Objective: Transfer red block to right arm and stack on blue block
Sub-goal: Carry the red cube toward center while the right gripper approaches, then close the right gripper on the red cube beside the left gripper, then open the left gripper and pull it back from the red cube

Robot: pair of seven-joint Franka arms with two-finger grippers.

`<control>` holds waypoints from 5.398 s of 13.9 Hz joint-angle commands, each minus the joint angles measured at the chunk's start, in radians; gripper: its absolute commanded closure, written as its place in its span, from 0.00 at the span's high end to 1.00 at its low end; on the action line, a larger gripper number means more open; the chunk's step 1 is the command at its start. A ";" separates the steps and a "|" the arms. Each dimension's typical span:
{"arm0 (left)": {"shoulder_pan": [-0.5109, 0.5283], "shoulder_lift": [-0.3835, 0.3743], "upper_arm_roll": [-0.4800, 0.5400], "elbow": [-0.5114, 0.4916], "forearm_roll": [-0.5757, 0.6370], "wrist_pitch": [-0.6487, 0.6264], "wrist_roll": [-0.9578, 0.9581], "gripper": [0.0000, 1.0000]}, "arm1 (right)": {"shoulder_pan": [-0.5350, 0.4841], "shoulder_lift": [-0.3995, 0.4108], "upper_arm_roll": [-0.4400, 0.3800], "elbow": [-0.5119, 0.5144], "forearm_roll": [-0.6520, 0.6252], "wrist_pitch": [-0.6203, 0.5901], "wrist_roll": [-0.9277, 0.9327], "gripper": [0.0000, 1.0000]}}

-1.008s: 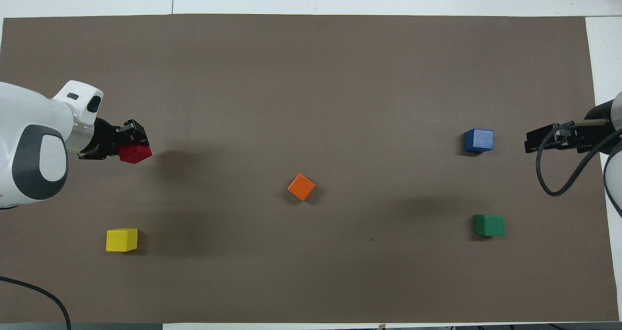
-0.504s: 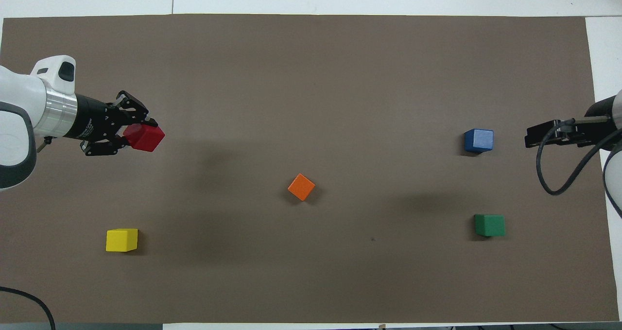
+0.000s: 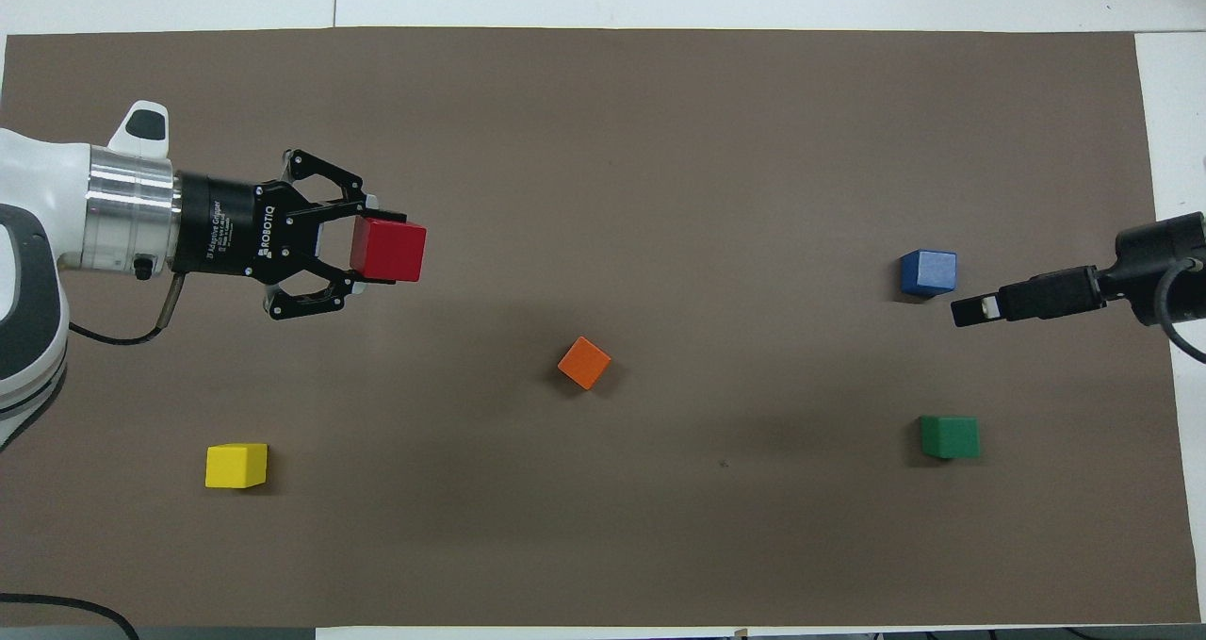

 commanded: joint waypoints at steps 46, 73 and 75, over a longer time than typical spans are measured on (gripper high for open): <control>-0.617 -0.030 0.003 -0.215 -0.679 0.684 -0.017 0.00 | 0.319 0.351 0.014 -0.290 0.959 -0.201 -0.509 1.00; -0.610 -0.044 0.006 -0.223 -0.678 0.714 -0.008 1.00 | 0.308 0.354 0.013 -0.272 0.959 -0.148 -0.484 0.00; -0.608 -0.047 0.006 -0.232 -0.678 0.716 -0.007 1.00 | 0.310 0.354 0.013 -0.272 0.959 -0.137 -0.484 0.00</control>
